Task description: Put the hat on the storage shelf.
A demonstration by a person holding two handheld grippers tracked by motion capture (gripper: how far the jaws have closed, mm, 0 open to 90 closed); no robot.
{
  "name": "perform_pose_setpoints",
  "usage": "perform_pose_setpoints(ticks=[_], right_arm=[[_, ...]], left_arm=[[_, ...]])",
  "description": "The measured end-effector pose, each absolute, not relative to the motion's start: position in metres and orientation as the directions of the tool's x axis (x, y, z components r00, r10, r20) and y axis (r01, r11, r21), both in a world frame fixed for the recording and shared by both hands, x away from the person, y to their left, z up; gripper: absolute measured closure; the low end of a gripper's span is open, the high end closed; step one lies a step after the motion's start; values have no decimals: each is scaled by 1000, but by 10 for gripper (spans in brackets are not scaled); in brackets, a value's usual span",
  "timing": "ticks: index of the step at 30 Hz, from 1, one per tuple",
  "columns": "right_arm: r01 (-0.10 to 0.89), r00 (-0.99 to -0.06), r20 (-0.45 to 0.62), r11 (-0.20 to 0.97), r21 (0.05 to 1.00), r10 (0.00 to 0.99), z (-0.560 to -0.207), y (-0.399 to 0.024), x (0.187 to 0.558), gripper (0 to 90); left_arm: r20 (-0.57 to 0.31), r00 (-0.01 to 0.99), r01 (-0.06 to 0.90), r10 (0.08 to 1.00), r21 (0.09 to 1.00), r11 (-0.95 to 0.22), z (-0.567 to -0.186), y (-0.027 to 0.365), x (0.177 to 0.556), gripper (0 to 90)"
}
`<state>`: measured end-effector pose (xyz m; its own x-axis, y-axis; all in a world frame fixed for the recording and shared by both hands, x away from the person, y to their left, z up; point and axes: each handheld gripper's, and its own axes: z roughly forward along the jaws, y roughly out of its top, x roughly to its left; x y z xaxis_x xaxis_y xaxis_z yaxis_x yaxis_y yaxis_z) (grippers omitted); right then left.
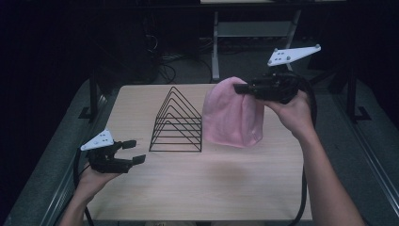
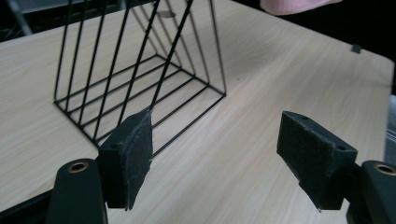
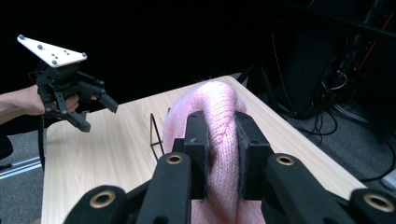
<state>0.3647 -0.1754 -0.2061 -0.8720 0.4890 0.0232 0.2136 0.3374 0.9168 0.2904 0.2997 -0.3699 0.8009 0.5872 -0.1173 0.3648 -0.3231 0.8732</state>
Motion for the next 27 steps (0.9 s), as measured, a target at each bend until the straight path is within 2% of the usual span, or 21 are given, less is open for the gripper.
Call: perform_pose_setpoints(ticks=[15,27], right_arm=[[152,-906,-12,352,924,423,-182,-141,367,771],[123,-932,-10,344,931,362,-176,-119,366,770]], left_arm=[[-109,871,305,480,884,-354,-339,272,305,266],[-91,916,251,392,890,-381,-320,240,313,266]])
